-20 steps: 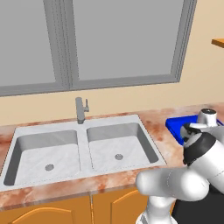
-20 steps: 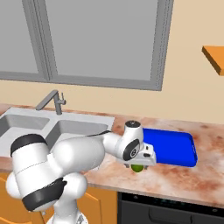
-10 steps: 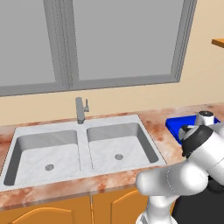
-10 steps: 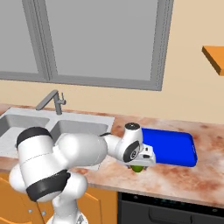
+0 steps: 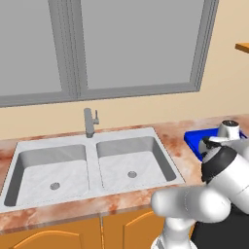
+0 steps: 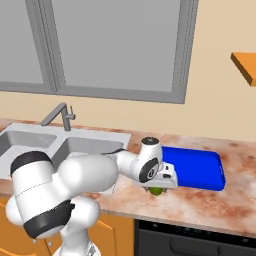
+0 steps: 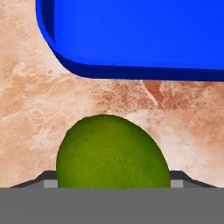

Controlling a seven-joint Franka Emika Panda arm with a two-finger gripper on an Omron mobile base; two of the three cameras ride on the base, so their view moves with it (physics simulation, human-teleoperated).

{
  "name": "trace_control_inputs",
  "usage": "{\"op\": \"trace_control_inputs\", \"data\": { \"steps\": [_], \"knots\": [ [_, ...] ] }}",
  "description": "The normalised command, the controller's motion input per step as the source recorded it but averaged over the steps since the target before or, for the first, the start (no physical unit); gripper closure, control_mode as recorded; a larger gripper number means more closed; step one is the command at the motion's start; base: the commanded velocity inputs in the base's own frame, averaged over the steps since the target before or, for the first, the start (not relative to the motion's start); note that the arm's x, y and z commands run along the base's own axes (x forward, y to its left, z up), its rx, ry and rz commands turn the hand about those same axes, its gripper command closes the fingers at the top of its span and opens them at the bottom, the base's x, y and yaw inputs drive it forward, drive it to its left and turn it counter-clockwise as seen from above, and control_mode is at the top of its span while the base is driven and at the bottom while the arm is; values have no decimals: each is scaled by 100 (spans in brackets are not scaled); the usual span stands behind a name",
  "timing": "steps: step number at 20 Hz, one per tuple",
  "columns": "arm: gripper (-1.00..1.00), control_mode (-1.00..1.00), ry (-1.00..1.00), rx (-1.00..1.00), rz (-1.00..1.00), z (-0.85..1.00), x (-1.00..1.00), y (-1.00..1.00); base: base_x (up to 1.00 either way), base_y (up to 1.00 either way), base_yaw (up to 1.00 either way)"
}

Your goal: Pick up all produce items and place them in the sink. Turn on the sink faucet to wash them. Then turn the sink off and put them in the tray.

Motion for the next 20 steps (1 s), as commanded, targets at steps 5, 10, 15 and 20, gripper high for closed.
{"op": "trace_control_inputs", "data": {
  "steps": [5, 10, 15, 20],
  "knots": [
    [100, -100, -10, -3, 2, 40, -26, 74, 0, 0, 0],
    [100, -100, -3, -1, 5, 34, -6, 97, 0, 0, 0],
    [100, -100, 0, 0, 9, 19, 5, 89, 0, 0, 0],
    [100, -100, 0, 0, 7, 3, 36, 71, 0, 0, 0]
  ]
}}
